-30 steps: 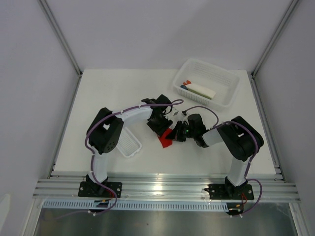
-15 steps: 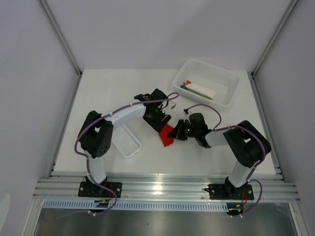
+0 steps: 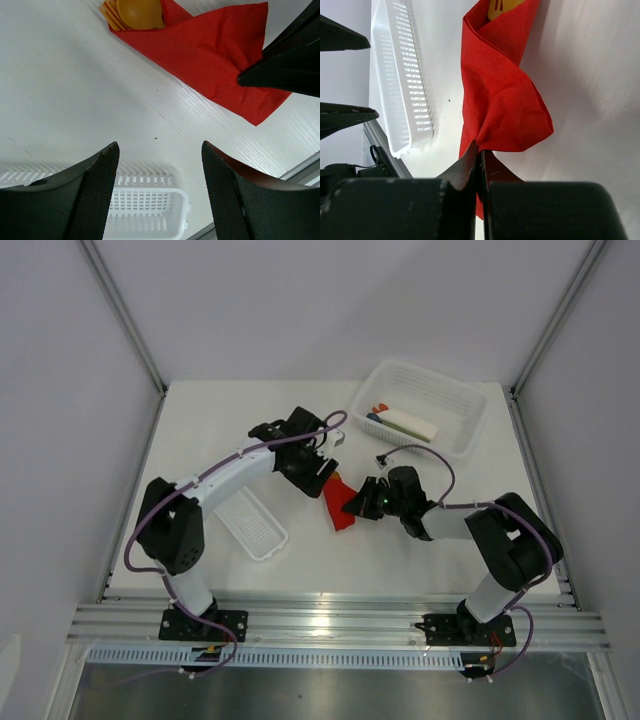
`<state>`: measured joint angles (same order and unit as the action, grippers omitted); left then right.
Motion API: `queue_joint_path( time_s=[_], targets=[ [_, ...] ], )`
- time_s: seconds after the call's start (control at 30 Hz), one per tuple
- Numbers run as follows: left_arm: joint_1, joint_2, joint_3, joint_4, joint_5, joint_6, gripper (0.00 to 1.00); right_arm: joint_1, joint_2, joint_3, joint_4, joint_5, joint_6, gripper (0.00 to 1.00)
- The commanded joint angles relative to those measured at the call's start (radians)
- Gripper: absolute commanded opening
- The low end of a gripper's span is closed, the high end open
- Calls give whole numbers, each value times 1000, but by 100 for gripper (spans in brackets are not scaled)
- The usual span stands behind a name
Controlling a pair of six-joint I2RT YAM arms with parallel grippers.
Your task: Place the utensils on the paper napkin and roll it up
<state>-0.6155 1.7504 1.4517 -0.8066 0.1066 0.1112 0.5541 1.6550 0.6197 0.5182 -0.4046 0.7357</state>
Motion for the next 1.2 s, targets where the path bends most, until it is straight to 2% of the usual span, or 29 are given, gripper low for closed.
queue_joint_path(
  time_s=[0.0, 0.43, 0.7, 1.1, 1.17],
  targets=[
    [22, -42, 9, -22, 33, -33, 71, 0, -54, 21, -6, 33, -41, 0],
    [22, -2, -25, -5, 79, -65, 71, -2, -54, 5, -18, 47, -61, 0],
    [20, 102, -28, 21, 169, -169, 72, -3, 37, -41, 14, 24, -21, 0],
    [-20, 264, 44, 40, 177, -209, 69, -6, 39, -41, -18, 27, -44, 0],
    [-20, 279, 44, 46, 174, -214, 69, -9, 38, -46, -21, 27, -44, 6]
  ],
)
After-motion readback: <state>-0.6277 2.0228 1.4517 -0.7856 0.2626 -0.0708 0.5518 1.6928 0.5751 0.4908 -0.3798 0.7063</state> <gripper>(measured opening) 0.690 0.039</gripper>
